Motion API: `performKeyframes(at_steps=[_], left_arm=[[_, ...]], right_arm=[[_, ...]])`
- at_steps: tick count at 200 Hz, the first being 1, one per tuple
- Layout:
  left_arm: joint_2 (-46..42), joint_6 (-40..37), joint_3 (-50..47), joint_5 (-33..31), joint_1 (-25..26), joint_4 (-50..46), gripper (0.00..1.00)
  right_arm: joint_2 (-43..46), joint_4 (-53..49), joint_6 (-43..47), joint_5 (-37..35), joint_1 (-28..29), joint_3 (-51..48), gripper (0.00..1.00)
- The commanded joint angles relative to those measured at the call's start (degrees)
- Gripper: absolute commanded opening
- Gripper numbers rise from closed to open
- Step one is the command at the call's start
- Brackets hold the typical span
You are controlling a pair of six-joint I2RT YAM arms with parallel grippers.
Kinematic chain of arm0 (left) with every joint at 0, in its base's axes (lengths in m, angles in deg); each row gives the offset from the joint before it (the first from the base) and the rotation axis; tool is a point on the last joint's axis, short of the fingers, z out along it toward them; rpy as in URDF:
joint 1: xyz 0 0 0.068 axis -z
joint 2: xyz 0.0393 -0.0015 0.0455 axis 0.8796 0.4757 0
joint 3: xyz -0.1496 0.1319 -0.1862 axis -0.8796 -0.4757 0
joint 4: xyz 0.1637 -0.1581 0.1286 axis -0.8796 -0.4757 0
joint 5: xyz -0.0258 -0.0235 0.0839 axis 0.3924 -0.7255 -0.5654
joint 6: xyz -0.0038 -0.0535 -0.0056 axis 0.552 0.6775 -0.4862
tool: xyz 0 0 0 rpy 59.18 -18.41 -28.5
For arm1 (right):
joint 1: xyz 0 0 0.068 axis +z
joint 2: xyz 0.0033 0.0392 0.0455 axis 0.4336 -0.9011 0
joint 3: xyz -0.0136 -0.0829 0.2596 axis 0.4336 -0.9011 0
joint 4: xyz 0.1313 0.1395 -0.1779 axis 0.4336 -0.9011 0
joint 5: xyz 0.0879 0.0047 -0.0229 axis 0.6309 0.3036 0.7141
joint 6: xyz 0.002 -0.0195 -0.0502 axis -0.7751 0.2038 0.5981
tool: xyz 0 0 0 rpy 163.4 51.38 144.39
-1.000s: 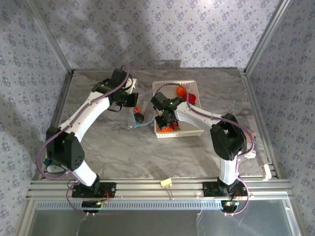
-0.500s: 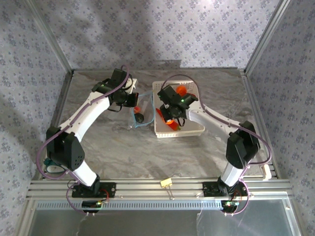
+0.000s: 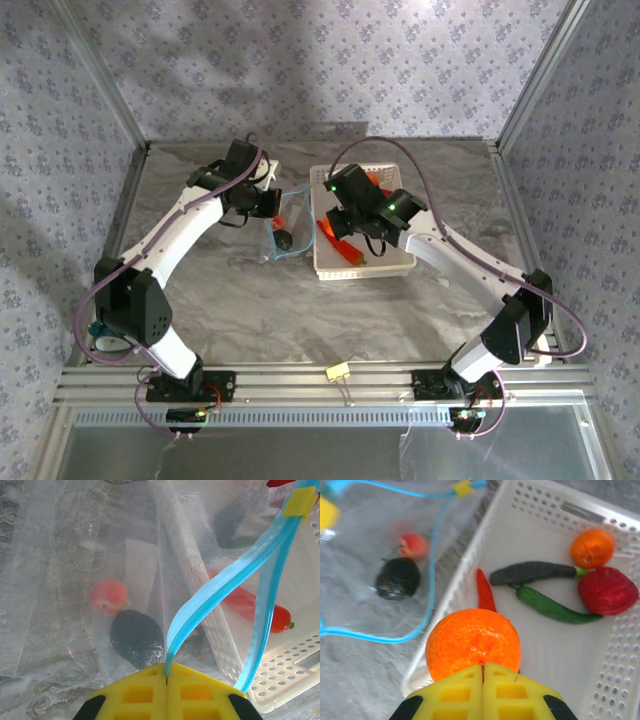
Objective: Place the food in the zip-top bag and seal the zipper
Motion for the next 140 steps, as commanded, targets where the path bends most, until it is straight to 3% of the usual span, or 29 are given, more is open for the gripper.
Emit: performKeyframes(at_steps=[1, 47, 140], left_arm=[[0.66, 0.23, 1.10, 1.40, -0.35, 0.66, 0.00], [0.76, 0.55, 1.28, 2.39, -0.38, 1.10, 0.00], [-0.61, 0.54, 0.66, 2.91, -0.41, 1.21, 0.00]], right_arm=[[0.68, 2.40, 0.80, 5.40, 1.33, 2.24, 0.00], [-4.87, 5.89, -0.14, 10.98, 2.92, 5.19, 0.00], [-19.87, 10.51, -3.01, 10.59, 2.00, 11.81, 0.00]])
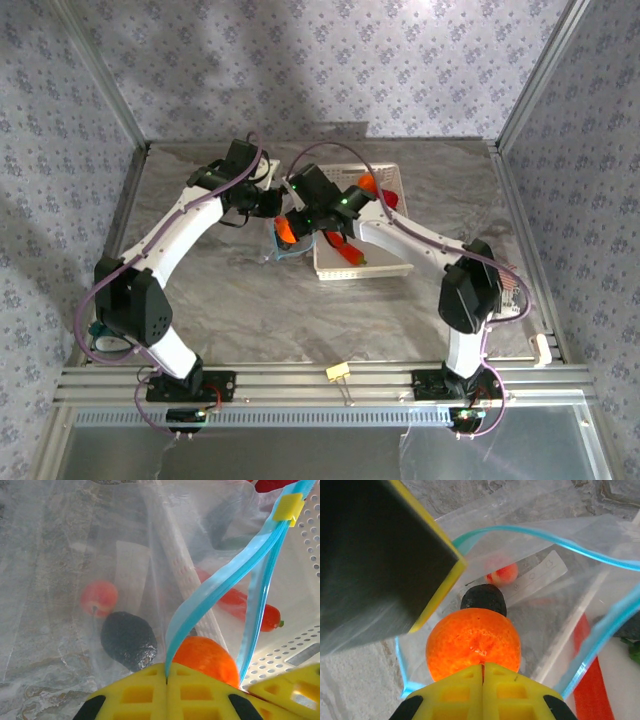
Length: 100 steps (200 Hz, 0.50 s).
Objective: Place the food in the zip-top bag and seal the zipper
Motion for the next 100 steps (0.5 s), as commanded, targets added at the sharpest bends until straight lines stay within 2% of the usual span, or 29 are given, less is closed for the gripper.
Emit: performKeyframes(at_steps=[1, 21, 49, 100], left_arm=[[-0.68, 0.49, 0.66, 1.00, -0.38, 0.62, 0.00], [-0.81, 0.40, 0.52, 1.03, -0.40, 0.63, 0.00], [-0.93, 0.33, 0.22, 0.95, -0.35, 0.56, 0.00], [-1.31, 0.11, 0.39, 0.87, -0.34, 0.32, 0.00]], right_arm=[[-2.48, 1.59, -2.23, -0.36, -0.64, 3.10, 0.00], [-4.56, 1.06, -3.12, -0.37, -0.92, 4.03, 0.00], [-5.90, 0.74, -3.82, -0.40, -1.24, 4.22, 0.13], [-5.94, -0.08, -4.38, -0.68, -2.34, 3.96, 0.22]])
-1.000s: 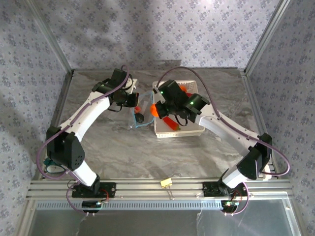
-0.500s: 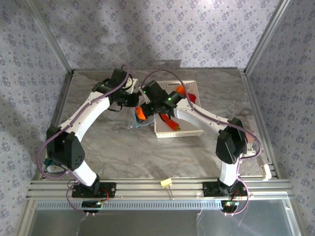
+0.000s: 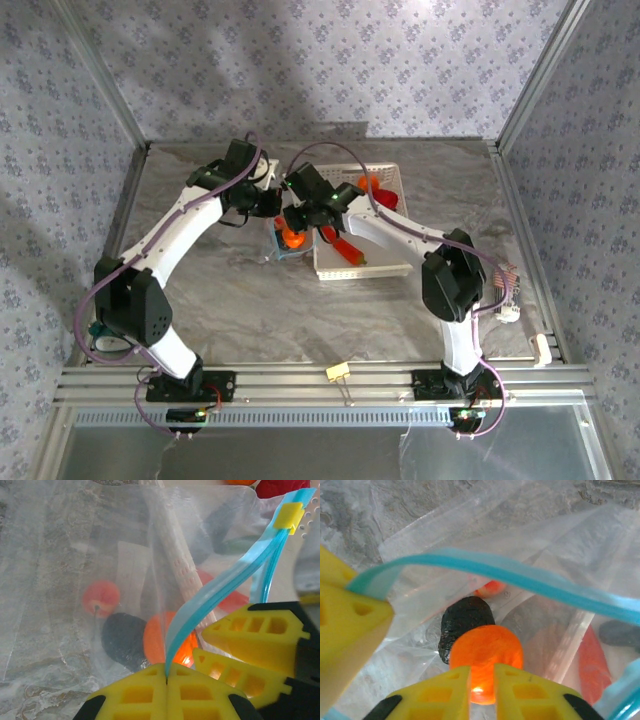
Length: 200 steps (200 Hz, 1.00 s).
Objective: Place the food in the zip-top bag and seal the zipper
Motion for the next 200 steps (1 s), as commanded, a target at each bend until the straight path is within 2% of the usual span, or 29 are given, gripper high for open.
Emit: performKeyframes(at_steps=[1, 40, 81, 100, 125, 160, 200], left_arm=[[-1.25, -0.31, 0.48, 0.69, -0.01, 0.18, 0.00], [-1.82, -0.57, 0.49, 0.26, -0.06, -0.28, 0.00], [-1.99, -0.87, 0.08, -0.14, -0.07, -0.15, 0.00], [-2.00, -0.95, -0.04, -0.15, -0.09, -0.09, 0.00], [-2.08, -1.30, -0.32, -0.41, -0.06, -0.28, 0.00], [-1.86, -1.22, -0.61, -0.40, -0.10, 0.00, 0.00], [-1.91, -1.10, -0.58, -0.24, -0.06, 0.04, 0.00]], right_arm=[[0.09, -1.36, -0.80, -0.70, -0.57, 1.03, 0.22], [6.19, -3.30, -0.19, -3.67, -1.70, -2.44, 0.24], [13.09, -8.99, 1.17, -5.77, -7.13, -6.53, 0.32], [13.70, -13.39, 2.54, -5.25, -9.01, -7.62, 0.38], [14.17, -17.38, 5.80, -4.19, -10.04, -10.37, 0.52], [13.73, -18.96, 10.41, -1.46, -10.45, -14.24, 0.54], [12.15, -14.81, 11.15, 0.84, -12.07, -17.80, 0.59]])
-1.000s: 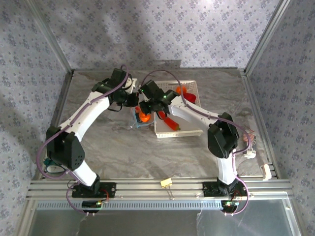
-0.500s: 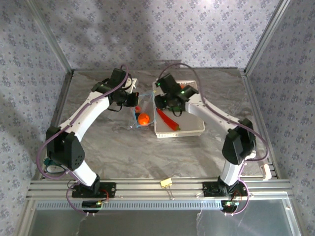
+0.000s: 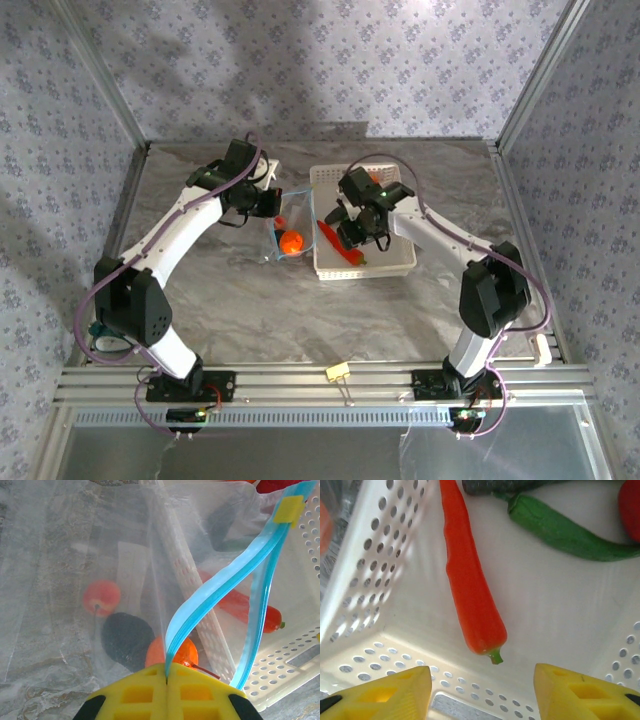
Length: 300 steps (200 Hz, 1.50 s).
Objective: Place the food in the zip-top bag and seal the zipper
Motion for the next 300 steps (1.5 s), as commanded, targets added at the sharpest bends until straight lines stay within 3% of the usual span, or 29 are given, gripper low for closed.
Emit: performKeyframes(at_steps=[1, 59, 181, 208, 259, 300], left_arm=[[-1.85, -0.66, -0.38, -0.18, -0.10, -0.10, 0.00], [-1.83, -0.57, -0.37, -0.18, -0.07, -0.07, 0.00], [-0.69, -0.58, 0.24, -0.16, -0.06, -0.24, 0.00], [-0.78, -0.54, 0.24, -0.23, -0.06, -0.31, 0.00], [-0.89, -0.54, 0.24, -0.11, -0.06, -0.41, 0.00], [-1.06, -0.58, 0.32, -0.11, -0.08, -0.58, 0.00]], right_arm=[[-1.31, 0.92, 2.02, 2.62, -1.36, -1.61, 0.59], [-6.88, 5.52, 2.46, 6.86, -1.60, -3.53, 0.63], [-15.44, 7.53, 2.23, 5.46, -1.81, -1.50, 0.66], [-16.00, 7.46, 2.15, 5.73, -1.86, -1.64, 0.60], [-14.74, 7.83, 1.63, 5.10, -2.56, -2.01, 0.38], [-11.67, 7.63, 1.79, 3.60, -2.95, -1.50, 0.31]])
